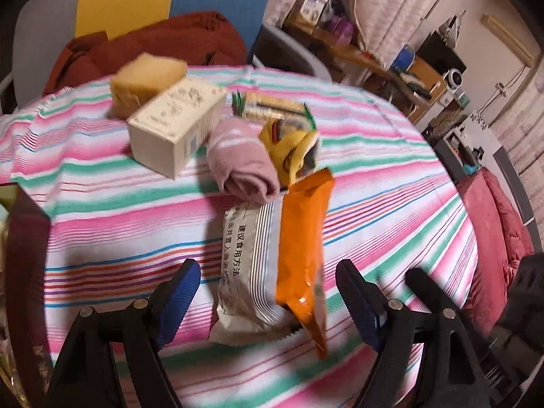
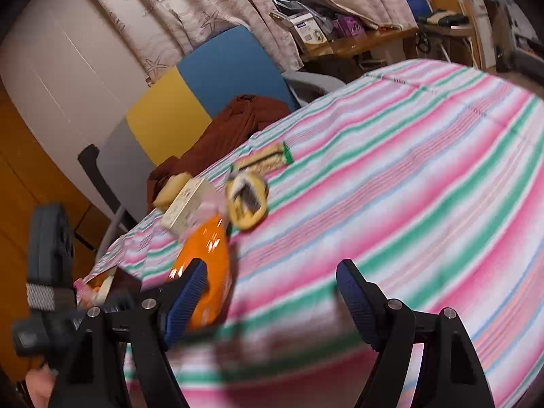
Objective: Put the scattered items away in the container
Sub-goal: 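Grasp the white-orange snack bag with the left tool while the right tool grasps the yellow fuzzy item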
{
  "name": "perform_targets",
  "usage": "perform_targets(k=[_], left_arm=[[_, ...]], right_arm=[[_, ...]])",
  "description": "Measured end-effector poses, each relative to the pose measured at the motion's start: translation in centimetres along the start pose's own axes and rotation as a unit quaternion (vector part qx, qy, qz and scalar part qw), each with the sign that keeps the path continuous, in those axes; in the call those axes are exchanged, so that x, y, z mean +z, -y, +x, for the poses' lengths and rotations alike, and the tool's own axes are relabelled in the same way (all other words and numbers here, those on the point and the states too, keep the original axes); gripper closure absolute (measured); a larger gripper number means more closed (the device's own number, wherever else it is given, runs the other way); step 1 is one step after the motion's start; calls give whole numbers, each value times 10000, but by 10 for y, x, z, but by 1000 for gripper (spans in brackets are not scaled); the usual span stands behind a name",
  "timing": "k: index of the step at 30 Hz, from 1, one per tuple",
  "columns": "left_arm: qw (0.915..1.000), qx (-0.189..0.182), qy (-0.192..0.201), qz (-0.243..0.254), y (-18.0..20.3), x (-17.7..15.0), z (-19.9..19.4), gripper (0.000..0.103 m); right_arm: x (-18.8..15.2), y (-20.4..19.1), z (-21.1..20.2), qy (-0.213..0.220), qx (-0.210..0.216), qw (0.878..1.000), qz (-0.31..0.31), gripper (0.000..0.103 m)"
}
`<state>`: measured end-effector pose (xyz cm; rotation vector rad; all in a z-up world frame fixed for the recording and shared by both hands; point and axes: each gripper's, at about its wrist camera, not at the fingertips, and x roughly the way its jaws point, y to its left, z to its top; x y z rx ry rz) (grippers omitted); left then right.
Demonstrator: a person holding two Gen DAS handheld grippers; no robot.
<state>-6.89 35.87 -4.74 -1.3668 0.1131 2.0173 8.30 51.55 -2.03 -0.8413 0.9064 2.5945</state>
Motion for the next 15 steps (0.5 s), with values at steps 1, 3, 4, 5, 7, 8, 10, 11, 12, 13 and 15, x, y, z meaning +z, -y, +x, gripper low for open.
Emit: perform_targets(k=[1,3,4,5,7,8,10,11,12,13,15], left_arm=[[10000,-3,-76,13,-1,-1,6,20],[9997,-139,-202,-60,-4,-4,16,19],[9996,-171,-223,-95,-4,-6,19,19],[9997,-178,-159,-81,-4,-6,19,19],[9999,-147,-80,8,-3,-7,20,19],[9999,-160,-54,31,-3,-7,21,19],[9998,-184,18,62,-4,-9,21,19],[9998,-199,43,72,-5,-10,20,19],[9997,-209,61,77,-5,-10,20,19],[9997,-208,74,80,-5,-11,20,19],[9998,-182,82,66,-4,-10,19,19]], right_arm=[[8,-1,6,-11,34,10000,-13,24],[21,-5,18,-57,60,10000,-40,23],[27,-8,27,-117,104,9998,-91,23],[31,-11,34,-187,127,9996,-161,23],[39,-20,55,-333,15,9986,-403,23],[41,-23,63,-373,-16,9981,-487,23],[46,-31,80,-482,-140,9962,-710,29],[48,-33,86,-517,-182,9953,-799,34],[51,-37,93,-557,-222,9940,-912,36],[52,-39,97,-580,-251,9931,-986,36],[55,-44,110,-676,-277,9907,-1144,36]])
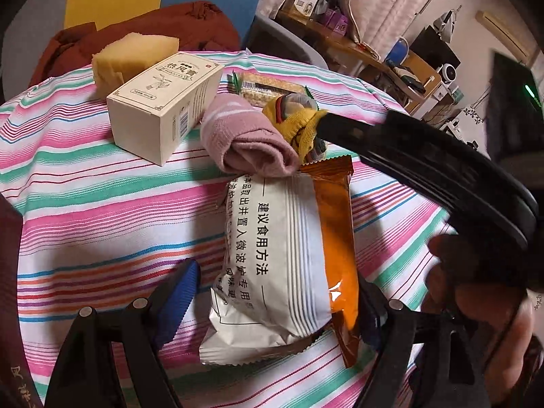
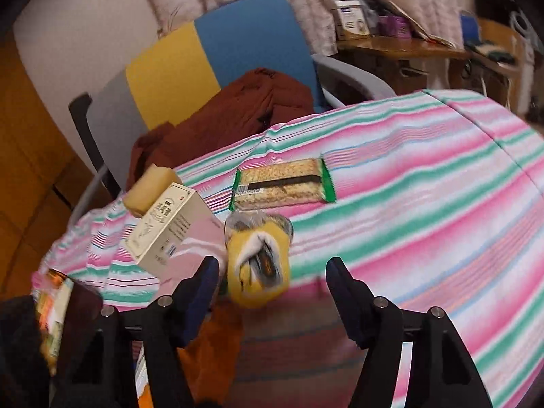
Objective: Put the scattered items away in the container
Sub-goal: 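Grasp the white-orange snack bag with the left tool while the right tool grasps the yellow fuzzy item, then carry the snack bag and yellow item over the gold tray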
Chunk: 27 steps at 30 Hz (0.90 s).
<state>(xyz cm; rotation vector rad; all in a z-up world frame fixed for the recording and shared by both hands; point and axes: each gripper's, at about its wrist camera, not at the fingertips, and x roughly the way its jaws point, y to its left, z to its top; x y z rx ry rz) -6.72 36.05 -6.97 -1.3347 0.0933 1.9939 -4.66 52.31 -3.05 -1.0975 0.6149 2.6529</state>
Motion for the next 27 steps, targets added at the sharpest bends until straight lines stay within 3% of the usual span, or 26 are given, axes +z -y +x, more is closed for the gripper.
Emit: perform_targets(k=[4,6,8,12,18,27], left_arm=[[10000,60,29,-18,3,1,2,19],[10000,76,13,16,5,2,4,19],[10000,42,-16,39,1,3,1,19],[10000,-64,42,-45,-6,3,-2,25],[9983,141,66,570,5,-12,-6,32],[9962,110,138,854,6,-46,-29,34]], right_arm=[[1,0,25,-317,-34,9995,-71,39],[-3,6,30,-428,227,9988,111,60],[-9,11,28,-408,283,9982,348,66],[-21,18,12,-261,312,9975,581,67],[-48,24,-13,-92,200,9966,790,69],[-85,36,-45,19,346,9879,1515,73]])
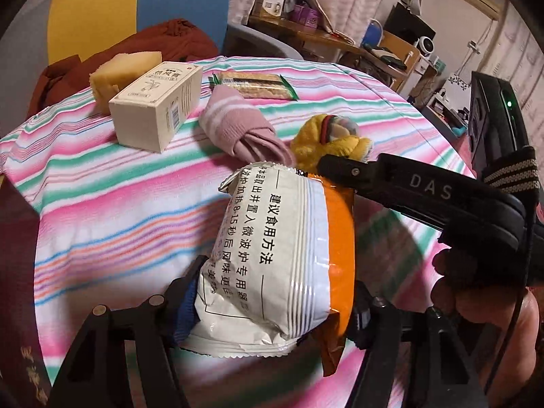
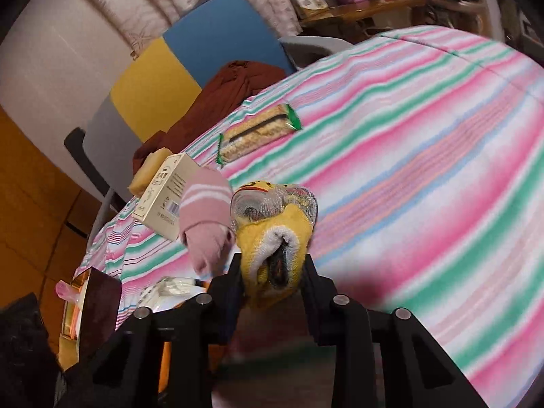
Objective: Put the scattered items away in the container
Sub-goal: 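Carry the snack bag and yellow item over the gold tray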
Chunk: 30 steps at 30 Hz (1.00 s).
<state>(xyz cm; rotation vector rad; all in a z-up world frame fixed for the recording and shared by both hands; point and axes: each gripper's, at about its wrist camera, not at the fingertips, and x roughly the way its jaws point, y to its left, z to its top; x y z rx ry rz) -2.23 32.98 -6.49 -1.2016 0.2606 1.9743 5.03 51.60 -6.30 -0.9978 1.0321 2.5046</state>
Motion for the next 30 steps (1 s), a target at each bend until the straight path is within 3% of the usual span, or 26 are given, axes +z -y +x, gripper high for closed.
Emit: perform_targets(k=[5,16,20,21,27,30], left_arm=[[9999,-101,7,-70,-3,-25,-19,35],[9992,-97,-113,-363,2,-66,-51,31],[9973,-153,-331,-641,-2,-64,-54,31],[9970,-152,-320,-695,-3,-64,-55,31],[9971,-133,-180,-731,-3,-54,-58,32],[9973,-214,-129,-698,-3,-53,-55,36]], right_arm=[[-18,11,-23,-11,37,9998,208,74],[-86,-9,-66,-284,174,9993,-137,70],[-88,-9,-75,-120,110,9998,-93,40],[-85,-10,-76,-72,43,9999,-129,40],[-66,-13,-65,-65,-75,9997,-232,41],[-65,-18,-56,-164,-108,9992,-361,57]])
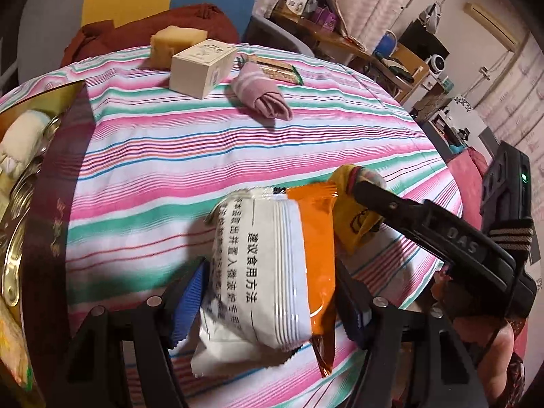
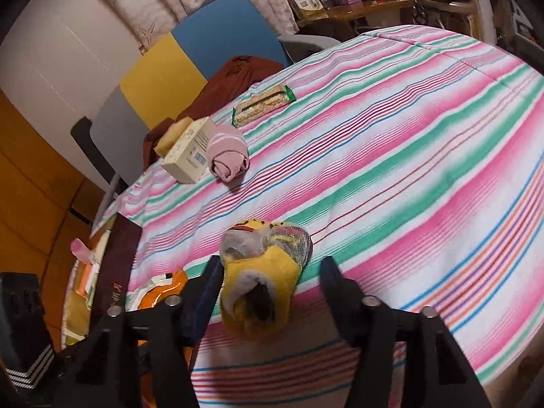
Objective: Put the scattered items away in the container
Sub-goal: 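Carry the snack bag and yellow item over the gold tray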
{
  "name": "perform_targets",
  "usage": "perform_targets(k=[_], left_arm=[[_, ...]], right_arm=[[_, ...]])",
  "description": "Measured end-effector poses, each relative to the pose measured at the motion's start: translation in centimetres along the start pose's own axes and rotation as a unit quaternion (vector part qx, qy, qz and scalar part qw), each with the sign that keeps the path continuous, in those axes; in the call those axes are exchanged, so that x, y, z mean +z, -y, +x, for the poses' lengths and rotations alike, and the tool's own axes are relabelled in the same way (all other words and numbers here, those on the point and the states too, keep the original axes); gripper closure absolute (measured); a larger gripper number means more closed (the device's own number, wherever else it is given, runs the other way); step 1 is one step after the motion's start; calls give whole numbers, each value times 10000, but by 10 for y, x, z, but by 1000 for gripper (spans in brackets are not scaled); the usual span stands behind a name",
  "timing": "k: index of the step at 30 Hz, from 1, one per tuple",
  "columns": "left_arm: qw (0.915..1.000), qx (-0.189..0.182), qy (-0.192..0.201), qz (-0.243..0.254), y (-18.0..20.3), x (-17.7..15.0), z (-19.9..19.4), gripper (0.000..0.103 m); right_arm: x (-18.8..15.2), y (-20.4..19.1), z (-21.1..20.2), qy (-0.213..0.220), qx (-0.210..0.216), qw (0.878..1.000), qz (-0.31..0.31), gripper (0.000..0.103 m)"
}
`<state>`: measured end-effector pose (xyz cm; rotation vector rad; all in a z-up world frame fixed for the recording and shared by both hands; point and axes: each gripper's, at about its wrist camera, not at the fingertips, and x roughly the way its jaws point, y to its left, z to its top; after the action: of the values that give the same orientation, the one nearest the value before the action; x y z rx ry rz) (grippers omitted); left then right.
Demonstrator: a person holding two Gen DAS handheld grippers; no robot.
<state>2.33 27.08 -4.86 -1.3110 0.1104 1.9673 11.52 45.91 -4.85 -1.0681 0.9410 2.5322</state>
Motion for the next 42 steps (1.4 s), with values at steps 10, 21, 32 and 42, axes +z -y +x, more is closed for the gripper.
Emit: perform_targets(k=[10,21,32,42], left_arm=[[9997,-233,111,13,-4,-6,-8,42],[9972,-97,714,-210,-30,-6,-67,42],[9882,410,1100,-985,-104,-21,-131,42],[9846,689,509,-1523,-152,-44,-113,42]], right_arm=[[-9,-16,-11,-60,341,9994,-85,66],[-2,-86,-22,-79,1167,9924,-391,66],[-6,-183,-2,-259,1840,9773,-1019,66],[-16,-246,34,-551,1900,9700,-1414,60]])
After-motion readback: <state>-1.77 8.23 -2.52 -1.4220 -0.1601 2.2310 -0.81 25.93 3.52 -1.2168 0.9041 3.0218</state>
